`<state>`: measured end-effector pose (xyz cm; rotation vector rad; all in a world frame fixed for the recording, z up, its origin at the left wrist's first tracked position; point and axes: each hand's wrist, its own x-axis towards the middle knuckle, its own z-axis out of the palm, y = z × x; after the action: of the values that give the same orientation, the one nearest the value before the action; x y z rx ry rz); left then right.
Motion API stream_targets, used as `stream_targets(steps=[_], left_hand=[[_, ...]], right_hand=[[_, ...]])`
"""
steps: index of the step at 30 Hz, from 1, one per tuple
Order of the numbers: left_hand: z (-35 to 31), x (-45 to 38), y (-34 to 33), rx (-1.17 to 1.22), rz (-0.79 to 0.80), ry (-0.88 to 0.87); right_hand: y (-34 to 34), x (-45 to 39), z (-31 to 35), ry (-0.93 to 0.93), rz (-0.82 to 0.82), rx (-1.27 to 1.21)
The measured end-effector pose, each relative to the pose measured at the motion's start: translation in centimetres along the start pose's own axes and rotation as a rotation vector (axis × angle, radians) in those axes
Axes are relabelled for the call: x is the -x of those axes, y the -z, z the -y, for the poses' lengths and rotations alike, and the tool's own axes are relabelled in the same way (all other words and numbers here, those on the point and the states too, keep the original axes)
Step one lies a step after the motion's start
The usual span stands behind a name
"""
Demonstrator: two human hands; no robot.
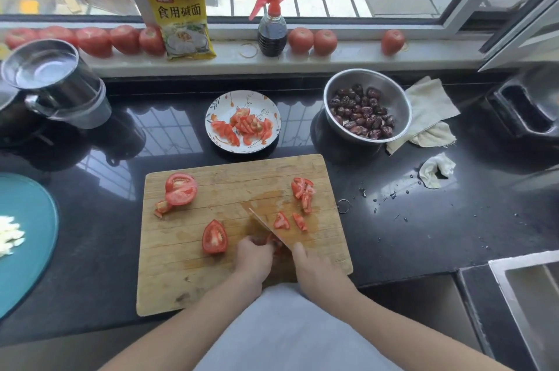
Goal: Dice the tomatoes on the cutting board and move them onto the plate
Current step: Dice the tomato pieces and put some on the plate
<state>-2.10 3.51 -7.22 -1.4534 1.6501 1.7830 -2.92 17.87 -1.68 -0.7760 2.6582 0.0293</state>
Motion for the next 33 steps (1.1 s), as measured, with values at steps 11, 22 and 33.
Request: stream_targets(steps=[11,22,33], left_hand=[[0.4,-0.1,-0.1,-0.009,-0.025,-0.013],[1.1,-1.0,-0.2,0.065,0.049,-0.005],[1.8,-2.1,-0.1,0.057,0.031,0.019]], right_hand=[[-0.2,2.0,-1.2,-0.047,0.201,-0.116],[1.3,-1.5,-2.7,-0.143,0.044,-0.217],[2.3,1.8,-0.6,0.01,0.192,-0.088]])
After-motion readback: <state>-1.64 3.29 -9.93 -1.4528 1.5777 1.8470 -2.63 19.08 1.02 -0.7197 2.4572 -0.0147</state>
